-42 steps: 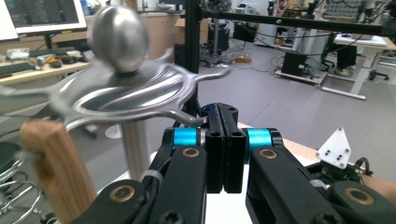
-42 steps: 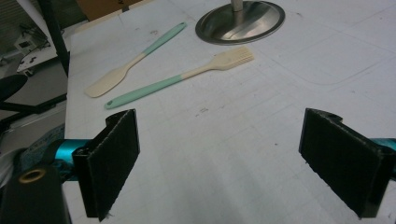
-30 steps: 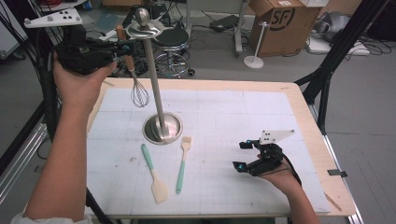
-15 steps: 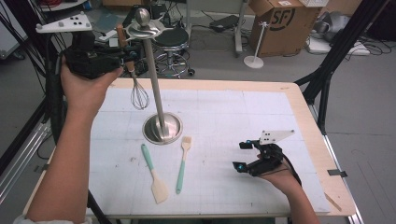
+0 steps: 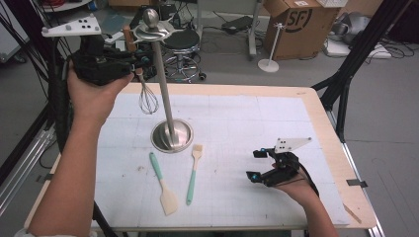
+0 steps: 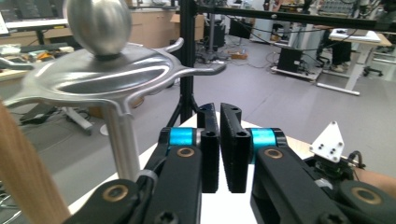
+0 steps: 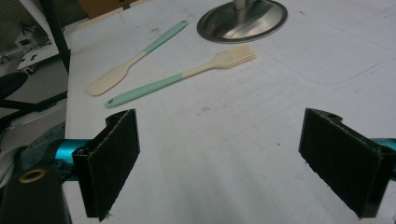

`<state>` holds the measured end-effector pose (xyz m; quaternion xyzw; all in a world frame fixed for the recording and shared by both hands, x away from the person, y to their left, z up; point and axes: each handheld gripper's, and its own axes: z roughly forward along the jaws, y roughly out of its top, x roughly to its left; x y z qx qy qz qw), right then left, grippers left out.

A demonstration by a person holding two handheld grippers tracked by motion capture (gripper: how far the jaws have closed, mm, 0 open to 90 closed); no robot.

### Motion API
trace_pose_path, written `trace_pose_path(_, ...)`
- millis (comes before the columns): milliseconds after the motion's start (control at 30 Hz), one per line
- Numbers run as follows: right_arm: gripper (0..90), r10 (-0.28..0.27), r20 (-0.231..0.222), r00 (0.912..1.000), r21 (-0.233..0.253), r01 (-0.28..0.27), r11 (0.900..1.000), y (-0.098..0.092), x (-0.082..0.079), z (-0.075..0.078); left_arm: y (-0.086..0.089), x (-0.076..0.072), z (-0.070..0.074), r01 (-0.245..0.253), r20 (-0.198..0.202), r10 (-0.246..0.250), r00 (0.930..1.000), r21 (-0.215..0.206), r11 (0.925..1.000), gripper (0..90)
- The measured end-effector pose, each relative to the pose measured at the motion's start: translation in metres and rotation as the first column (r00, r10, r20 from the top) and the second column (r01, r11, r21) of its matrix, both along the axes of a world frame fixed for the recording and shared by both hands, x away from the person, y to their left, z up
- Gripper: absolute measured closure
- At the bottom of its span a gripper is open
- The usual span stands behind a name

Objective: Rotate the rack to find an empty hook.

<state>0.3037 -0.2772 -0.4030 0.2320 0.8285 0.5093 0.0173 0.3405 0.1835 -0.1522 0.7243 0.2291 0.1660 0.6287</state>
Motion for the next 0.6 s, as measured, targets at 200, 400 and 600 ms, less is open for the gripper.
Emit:
trace_pose_path(200, 11.8, 0.002, 0.0, 1.0, -0.002, -0.002, 1.0, 0.0, 0.0, 0.0, -0.008, -0.001, -0.009, 0.075, -0.021, -0.074, 0.997, 0.019, 0.997, 76.5)
trace_pose_path(400, 12.7, 0.002, -0.002, 1.0, -0.002, -0.002, 1.0, 0.0, 0.0, 0.0, -0.016, -0.002, -0.019, 0.125, -0.035, -0.124, 0.9917, 0.024, 0.9919, 65.1)
trace_pose_path(600, 12.6, 0.0, 0.001, 1.0, 0.002, 0.0, 1.0, -0.001, 0.0, 0.0, -0.023, -0.004, -0.031, 0.137, -0.042, -0.136, 0.9898, 0.033, 0.99, 56.5)
